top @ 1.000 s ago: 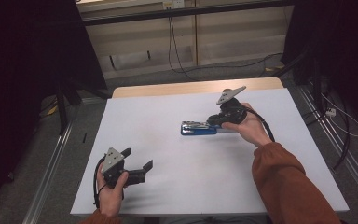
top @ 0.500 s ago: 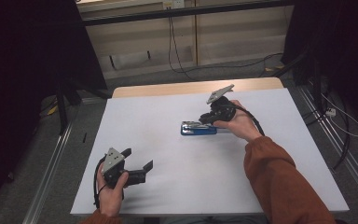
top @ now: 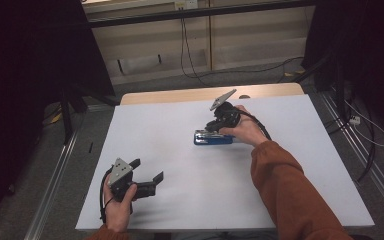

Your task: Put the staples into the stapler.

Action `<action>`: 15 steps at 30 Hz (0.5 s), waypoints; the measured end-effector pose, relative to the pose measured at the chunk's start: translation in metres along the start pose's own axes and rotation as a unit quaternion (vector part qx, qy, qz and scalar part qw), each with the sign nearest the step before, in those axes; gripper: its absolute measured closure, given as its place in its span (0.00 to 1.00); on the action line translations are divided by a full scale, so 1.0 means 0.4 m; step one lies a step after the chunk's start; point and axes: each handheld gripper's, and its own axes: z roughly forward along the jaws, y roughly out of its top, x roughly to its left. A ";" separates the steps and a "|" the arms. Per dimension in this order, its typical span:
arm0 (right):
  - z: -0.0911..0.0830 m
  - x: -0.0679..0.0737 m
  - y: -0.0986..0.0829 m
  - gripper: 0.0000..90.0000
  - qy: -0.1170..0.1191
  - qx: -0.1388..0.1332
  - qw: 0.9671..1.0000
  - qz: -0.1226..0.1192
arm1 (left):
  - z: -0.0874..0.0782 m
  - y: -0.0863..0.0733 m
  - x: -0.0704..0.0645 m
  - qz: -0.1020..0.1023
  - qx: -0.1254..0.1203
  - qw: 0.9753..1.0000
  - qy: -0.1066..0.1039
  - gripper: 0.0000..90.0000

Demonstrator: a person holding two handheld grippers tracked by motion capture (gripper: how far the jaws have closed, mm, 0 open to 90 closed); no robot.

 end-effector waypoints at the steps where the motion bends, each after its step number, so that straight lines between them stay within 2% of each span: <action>1: 0.002 -0.001 0.003 0.88 0.000 0.004 1.000 -0.003 | 0.000 0.000 0.000 0.000 0.000 1.000 0.000 0.03; 8: 0.020 -0.010 0.019 0.88 0.003 0.006 1.000 -0.010 | 0.000 0.000 0.001 0.002 0.002 1.000 0.000 0.03; 9: 0.023 -0.013 0.021 0.88 0.002 0.010 1.000 -0.019 | 0.001 -0.001 0.000 0.002 0.002 1.000 0.001 0.03; 14: 0.029 -0.018 0.022 0.88 0.013 0.013 0.999 -0.027 | 0.002 -0.001 -0.001 0.001 0.004 1.000 -0.001 0.03; 15: 0.030 -0.018 0.022 0.88 0.012 0.019 0.999 -0.039 | 0.002 -0.001 -0.001 0.002 0.004 1.000 -0.001 0.03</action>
